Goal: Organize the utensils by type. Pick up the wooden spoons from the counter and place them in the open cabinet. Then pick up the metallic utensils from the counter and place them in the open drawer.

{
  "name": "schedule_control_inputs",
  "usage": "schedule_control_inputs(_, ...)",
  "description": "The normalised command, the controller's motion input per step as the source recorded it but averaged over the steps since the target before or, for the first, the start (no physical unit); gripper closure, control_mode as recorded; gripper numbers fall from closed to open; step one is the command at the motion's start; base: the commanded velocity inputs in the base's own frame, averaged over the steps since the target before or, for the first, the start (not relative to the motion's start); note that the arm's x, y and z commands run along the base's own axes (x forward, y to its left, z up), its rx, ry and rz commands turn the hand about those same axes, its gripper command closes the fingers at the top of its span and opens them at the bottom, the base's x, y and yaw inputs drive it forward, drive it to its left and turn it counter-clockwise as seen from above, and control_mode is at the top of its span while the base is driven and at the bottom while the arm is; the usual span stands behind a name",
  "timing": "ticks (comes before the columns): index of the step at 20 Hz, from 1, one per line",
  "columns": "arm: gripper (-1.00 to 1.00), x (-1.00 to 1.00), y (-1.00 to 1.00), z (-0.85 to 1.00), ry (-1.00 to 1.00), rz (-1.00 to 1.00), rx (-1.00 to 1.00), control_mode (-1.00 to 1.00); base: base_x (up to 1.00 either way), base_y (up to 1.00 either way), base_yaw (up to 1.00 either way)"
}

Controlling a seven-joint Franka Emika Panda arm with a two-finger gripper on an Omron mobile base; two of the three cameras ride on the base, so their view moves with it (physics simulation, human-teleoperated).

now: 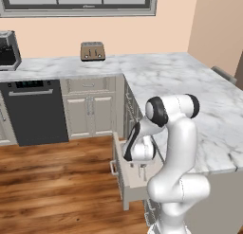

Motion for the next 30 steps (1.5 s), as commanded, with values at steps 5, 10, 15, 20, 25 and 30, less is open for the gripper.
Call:
schedule_control_inputs(5,-1.00,0.01,0.04,0.14,0.00,0.00,0.00,-1.00,0.00,0.00,0.00)
schedule_control_inputs(10,-1.00,0.00,0.10,0.53,-0.03,-0.01,-0.01,-1.00,0.00,0.00,0.00)
schedule_control_inputs(15,-1.00,0.00,0.13,0.71,-0.06,-0.02,-0.02,-1.00,0.00,0.00,0.00)
schedule_control_inputs(20,-1.00,0.00,0.01,0.87,-0.05,-0.02,0.00,-1.00,0.00,0.00,0.00)
schedule_control_inputs(25,-1.00,-0.09,0.00,0.96,-0.04,-0.02,0.00,-1.00,0.00,0.00,0.00)
schedule_control_inputs(30,-1.00,-0.17,0.00,0.92,0.00,-0.02,0.00,-1.00,0.00,0.00,0.00)
